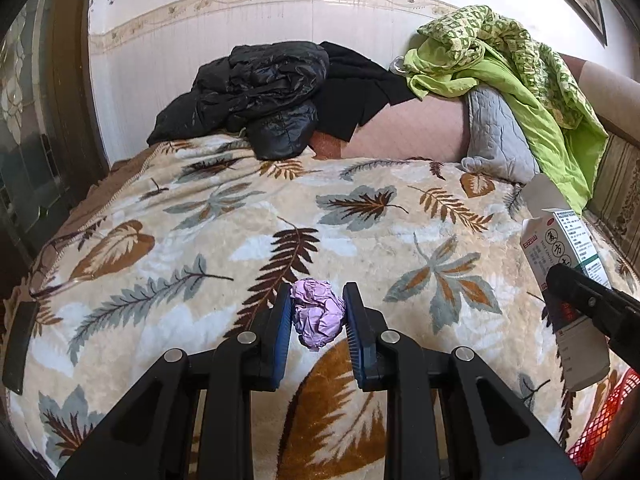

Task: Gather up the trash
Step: 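Hold the purple wrapper and white box raised above the bed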

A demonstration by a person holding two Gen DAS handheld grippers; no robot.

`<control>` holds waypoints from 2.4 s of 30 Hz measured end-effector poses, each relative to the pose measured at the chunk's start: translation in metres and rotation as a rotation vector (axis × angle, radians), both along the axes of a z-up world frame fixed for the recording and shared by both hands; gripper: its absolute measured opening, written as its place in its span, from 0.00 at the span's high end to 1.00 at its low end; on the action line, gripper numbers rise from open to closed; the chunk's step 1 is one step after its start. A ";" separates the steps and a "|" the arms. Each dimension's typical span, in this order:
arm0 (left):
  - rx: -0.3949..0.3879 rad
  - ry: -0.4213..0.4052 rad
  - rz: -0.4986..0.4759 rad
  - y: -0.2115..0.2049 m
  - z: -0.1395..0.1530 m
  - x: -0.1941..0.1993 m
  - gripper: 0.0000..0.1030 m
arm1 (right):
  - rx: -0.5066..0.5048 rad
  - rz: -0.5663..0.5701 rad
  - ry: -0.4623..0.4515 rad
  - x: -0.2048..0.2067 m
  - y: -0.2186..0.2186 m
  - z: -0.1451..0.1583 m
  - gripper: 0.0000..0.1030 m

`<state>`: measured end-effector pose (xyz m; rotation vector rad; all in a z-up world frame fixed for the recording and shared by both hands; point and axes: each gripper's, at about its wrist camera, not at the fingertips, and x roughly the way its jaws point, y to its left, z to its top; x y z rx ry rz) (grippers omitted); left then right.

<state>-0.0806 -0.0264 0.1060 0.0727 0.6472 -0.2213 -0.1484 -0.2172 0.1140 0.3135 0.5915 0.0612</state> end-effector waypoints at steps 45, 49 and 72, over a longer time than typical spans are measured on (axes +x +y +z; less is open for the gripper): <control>0.014 -0.001 -0.004 0.002 0.000 0.004 0.77 | -0.031 0.048 -0.010 0.002 0.016 0.003 0.67; 0.015 -0.002 -0.005 0.002 0.000 0.004 0.77 | -0.033 0.047 -0.011 0.002 0.016 0.003 0.67; 0.013 0.002 -0.005 0.006 0.000 0.006 0.77 | -0.032 0.045 -0.012 0.001 0.014 0.004 0.67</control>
